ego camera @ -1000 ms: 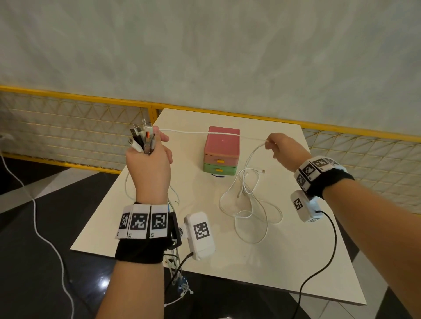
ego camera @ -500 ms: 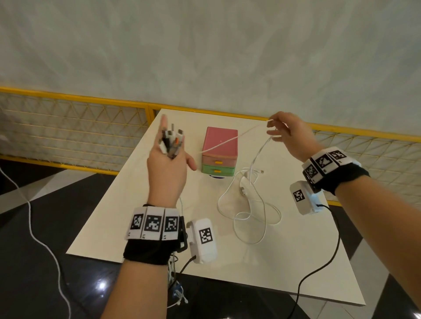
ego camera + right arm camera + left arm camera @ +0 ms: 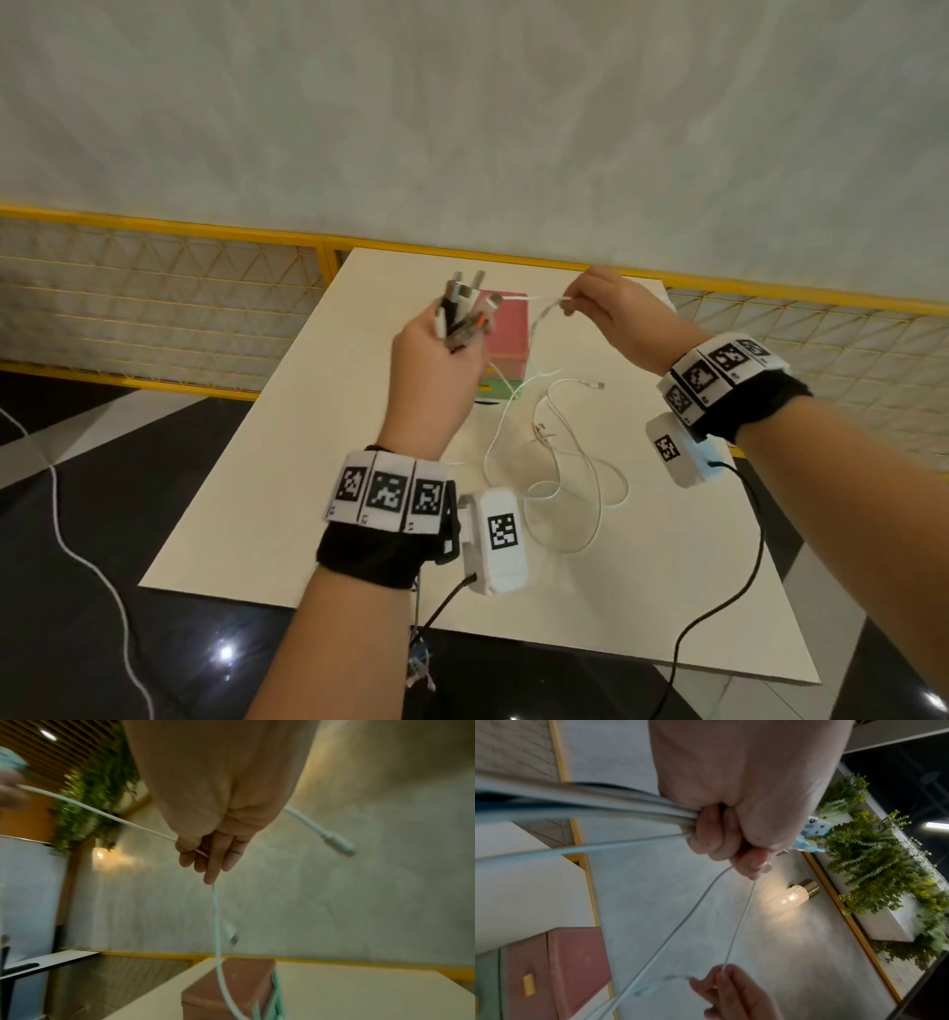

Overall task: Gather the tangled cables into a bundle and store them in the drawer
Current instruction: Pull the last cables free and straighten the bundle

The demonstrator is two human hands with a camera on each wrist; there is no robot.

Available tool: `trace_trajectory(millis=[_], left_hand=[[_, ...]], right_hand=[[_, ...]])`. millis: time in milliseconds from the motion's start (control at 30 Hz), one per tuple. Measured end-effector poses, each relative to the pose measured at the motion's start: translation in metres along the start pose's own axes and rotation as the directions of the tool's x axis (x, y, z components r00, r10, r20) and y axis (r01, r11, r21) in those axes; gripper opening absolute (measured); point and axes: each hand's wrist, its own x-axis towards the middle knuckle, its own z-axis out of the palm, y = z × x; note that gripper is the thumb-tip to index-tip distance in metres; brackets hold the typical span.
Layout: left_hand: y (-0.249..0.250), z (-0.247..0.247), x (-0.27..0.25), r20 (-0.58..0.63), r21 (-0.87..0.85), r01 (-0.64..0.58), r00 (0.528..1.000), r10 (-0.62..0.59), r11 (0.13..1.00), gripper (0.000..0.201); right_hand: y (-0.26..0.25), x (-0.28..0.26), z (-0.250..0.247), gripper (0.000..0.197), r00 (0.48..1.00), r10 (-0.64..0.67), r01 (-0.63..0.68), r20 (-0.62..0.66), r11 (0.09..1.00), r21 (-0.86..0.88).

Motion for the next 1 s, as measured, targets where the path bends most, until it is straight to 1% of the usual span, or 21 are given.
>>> trace_trajectory(millis=[67, 133, 200, 233, 267, 333, 400, 433, 533, 600, 633, 667, 733, 767, 800, 833, 867, 933, 967, 1000], left_hand=[[-0.001, -0.007, -0.001, -0.053, -0.023, -0.033, 0.998, 0.032, 0.999, 0.023], [0.001, -0.013, -0.002, -0.121, -0.059, -0.05, 0.992, 0.042, 0.997, 0.024], [0.001, -0.019, 0.001, -0.178, -0.096, -0.044, 0.984, 0.026, 0.994, 0.024], [0.001, -0.024, 0.003, -0.189, -0.089, -0.045, 0.982, 0.027, 0.995, 0.026], [-0.001, -0.027, 0.003, -0.196, -0.074, -0.046, 0.98, 0.031, 0.996, 0.027], [-0.004, -0.032, 0.004, -0.224, -0.06, -0.042, 0.974, 0.027, 0.997, 0.027], [-0.006, -0.033, 0.004, -0.248, -0.076, -0.02, 0.969, 0.001, 0.997, 0.023], [-0.008, -0.034, 0.004, -0.252, -0.081, -0.01, 0.968, -0.011, 0.997, 0.022], [-0.01, -0.035, 0.005, -0.254, -0.067, 0.015, 0.967, -0.032, 0.998, 0.022], [-0.012, -0.036, 0.005, -0.256, -0.064, 0.023, 0.966, -0.039, 0.998, 0.022], [-0.013, -0.036, 0.006, -0.258, -0.07, 0.029, 0.965, -0.046, 0.997, 0.022], [-0.014, -0.036, 0.006, -0.259, -0.076, 0.036, 0.964, -0.054, 0.996, 0.023], [-0.016, -0.036, 0.007, -0.248, -0.076, 0.042, 0.967, -0.06, 0.996, 0.025], [-0.017, -0.035, 0.007, -0.234, -0.069, 0.043, 0.971, -0.058, 0.997, 0.026], [-0.018, -0.034, 0.006, -0.211, -0.058, 0.045, 0.976, -0.056, 0.997, 0.027], [-0.018, -0.032, 0.006, -0.177, -0.044, 0.049, 0.983, -0.056, 0.998, 0.027], [-0.019, -0.03, 0.005, -0.135, -0.031, 0.054, 0.989, -0.058, 0.998, 0.027], [-0.019, -0.023, 0.002, -0.037, -0.006, 0.062, 0.997, -0.063, 0.998, 0.029], [-0.018, -0.02, 0.0, 0.009, 0.012, 0.06, 0.998, -0.06, 0.998, 0.033], [-0.017, -0.017, -0.001, 0.044, 0.025, 0.051, 0.998, -0.053, 0.998, 0.037]], right_hand=[[0.008, 0.001, 0.008, 0.021, 0.997, 0.069, -0.07, 0.031, 0.997, 0.018], [0.011, 0.003, 0.013, 0.022, 0.981, 0.176, -0.177, 0.082, 0.984, 0.007], [0.017, 0.004, 0.018, 0.021, 0.938, 0.323, -0.324, 0.127, 0.946, -0.014], [0.02, 0.004, 0.02, 0.021, 0.914, 0.376, -0.38, 0.153, 0.925, -0.004], [0.022, 0.005, 0.022, 0.02, 0.9, 0.401, -0.409, 0.174, 0.913, 0.011], [0.021, 0.008, 0.022, 0.017, 0.899, 0.403, -0.424, 0.174, 0.9, 0.106], [0.018, 0.012, 0.018, 0.016, 0.898, 0.419, -0.44, 0.135, 0.856, 0.271], [0.016, 0.014, 0.016, 0.017, 0.893, 0.436, -0.448, 0.111, 0.838, 0.312], [0.02, 0.018, 0.015, 0.017, 0.884, 0.462, -0.457, 0.062, 0.832, 0.313], [0.029, 0.016, 0.017, 0.015, 0.898, 0.437, -0.437, 0.052, 0.872, 0.221], [0.033, 0.014, 0.018, 0.013, 0.901, 0.427, -0.434, 0.078, 0.886, 0.165], [0.038, 0.011, 0.018, 0.013, 0.893, 0.435, -0.448, 0.119, 0.884, 0.135], [0.04, 0.007, 0.014, 0.031, 0.847, 0.495, -0.524, 0.192, 0.839, 0.149], [0.038, 0.006, 0.012, 0.039, 0.829, 0.522, -0.555, 0.203, 0.814, 0.172], [0.033, 0.005, 0.009, 0.044, 0.824, 0.531, -0.564, 0.197, 0.802, 0.198], [0.025, 0.004, 0.005, 0.046, 0.834, 0.519, -0.55, 0.185, 0.806, 0.218], [0.014, 0.003, 0.001, 0.045, 0.859, 0.48, -0.511, 0.18, 0.826, 0.238], [-0.016, 0.0, -0.004, 0.04, 0.924, 0.322, -0.375, 0.206, 0.867, 0.329], [-0.035, -0.002, -0.005, 0.041, 0.943, 0.241, -0.317, 0.231, 0.866, 0.387], [-0.053, -0.003, -0.006, 0.044, 0.95, 0.181, -0.278, 0.255, 0.86, 0.428]])
